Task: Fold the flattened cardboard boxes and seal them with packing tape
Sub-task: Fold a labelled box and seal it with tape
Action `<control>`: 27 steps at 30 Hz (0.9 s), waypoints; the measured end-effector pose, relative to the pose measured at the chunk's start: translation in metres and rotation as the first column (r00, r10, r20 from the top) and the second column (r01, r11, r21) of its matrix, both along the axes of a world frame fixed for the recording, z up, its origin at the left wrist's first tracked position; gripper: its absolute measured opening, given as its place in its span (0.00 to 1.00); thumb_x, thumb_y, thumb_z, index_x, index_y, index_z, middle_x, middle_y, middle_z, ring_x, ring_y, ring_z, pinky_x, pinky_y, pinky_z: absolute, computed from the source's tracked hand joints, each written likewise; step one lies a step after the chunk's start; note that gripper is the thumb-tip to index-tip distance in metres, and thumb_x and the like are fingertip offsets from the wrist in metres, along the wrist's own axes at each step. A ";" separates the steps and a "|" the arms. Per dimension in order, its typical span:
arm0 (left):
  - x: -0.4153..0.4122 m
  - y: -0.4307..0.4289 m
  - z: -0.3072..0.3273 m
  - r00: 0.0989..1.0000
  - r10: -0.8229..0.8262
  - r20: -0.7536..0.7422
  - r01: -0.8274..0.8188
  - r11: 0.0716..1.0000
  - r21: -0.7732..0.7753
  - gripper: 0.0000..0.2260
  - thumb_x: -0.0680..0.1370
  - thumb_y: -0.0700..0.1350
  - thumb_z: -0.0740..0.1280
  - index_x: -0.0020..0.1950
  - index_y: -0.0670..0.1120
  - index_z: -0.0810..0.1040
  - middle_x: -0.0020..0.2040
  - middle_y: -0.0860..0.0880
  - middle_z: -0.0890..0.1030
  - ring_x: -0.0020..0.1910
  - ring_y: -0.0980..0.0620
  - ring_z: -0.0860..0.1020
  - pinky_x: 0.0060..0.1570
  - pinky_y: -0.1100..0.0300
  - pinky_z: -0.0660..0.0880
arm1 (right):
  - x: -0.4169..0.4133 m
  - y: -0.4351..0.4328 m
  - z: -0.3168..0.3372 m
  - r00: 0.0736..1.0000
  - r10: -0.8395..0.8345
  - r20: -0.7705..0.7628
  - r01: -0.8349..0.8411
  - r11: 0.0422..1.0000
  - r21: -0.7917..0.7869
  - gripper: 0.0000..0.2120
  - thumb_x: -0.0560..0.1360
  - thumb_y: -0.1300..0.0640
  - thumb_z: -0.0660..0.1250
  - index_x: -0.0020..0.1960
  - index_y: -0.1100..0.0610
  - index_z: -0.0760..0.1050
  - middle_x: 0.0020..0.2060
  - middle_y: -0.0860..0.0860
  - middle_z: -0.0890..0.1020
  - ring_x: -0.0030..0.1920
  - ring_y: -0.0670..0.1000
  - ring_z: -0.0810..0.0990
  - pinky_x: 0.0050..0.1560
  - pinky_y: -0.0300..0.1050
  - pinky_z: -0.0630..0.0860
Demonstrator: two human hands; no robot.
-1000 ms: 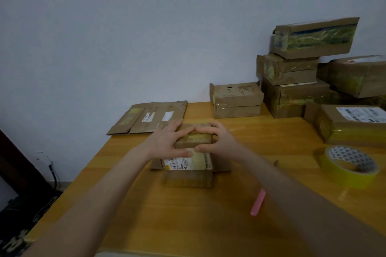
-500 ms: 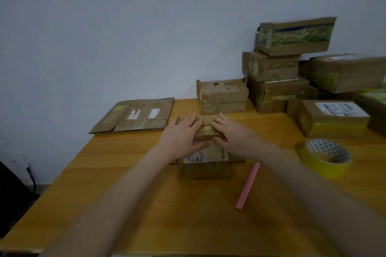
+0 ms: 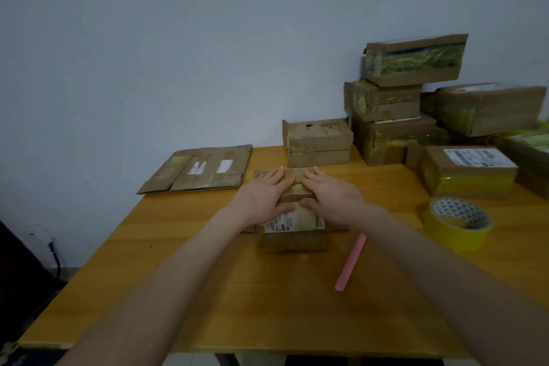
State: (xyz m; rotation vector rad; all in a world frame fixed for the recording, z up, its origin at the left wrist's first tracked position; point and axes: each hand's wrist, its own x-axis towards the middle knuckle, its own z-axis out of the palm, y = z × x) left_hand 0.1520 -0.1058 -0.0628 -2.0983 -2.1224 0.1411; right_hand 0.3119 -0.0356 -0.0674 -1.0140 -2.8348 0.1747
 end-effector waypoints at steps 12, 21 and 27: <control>0.001 -0.002 0.004 1.000 -0.004 -0.017 0.003 1.000 -0.029 0.32 0.80 0.62 0.55 0.78 0.51 0.47 0.79 0.45 0.47 0.77 0.49 0.50 0.75 0.52 0.51 | 0.003 0.001 -0.001 0.997 0.029 -0.067 -0.038 0.990 -0.136 0.33 0.79 0.47 0.59 0.78 0.52 0.48 0.78 0.48 0.49 0.77 0.49 0.44 0.76 0.53 0.50; 0.030 0.011 0.015 0.988 0.145 0.048 -0.147 0.988 0.049 0.33 0.76 0.69 0.46 0.76 0.53 0.57 0.74 0.47 0.65 0.70 0.45 0.67 0.68 0.45 0.65 | 0.074 0.017 0.019 0.853 -0.408 -0.326 0.419 0.907 -0.039 0.20 0.76 0.49 0.66 0.67 0.49 0.70 0.63 0.50 0.72 0.63 0.52 0.72 0.57 0.48 0.75; 0.041 0.007 0.010 0.992 0.118 0.032 -0.120 0.991 0.062 0.26 0.81 0.61 0.45 0.77 0.54 0.54 0.77 0.48 0.59 0.73 0.45 0.62 0.69 0.47 0.61 | 0.147 0.025 0.003 0.723 -0.665 0.189 0.674 0.738 0.018 0.12 0.76 0.52 0.65 0.58 0.54 0.73 0.58 0.54 0.76 0.61 0.58 0.71 0.55 0.53 0.72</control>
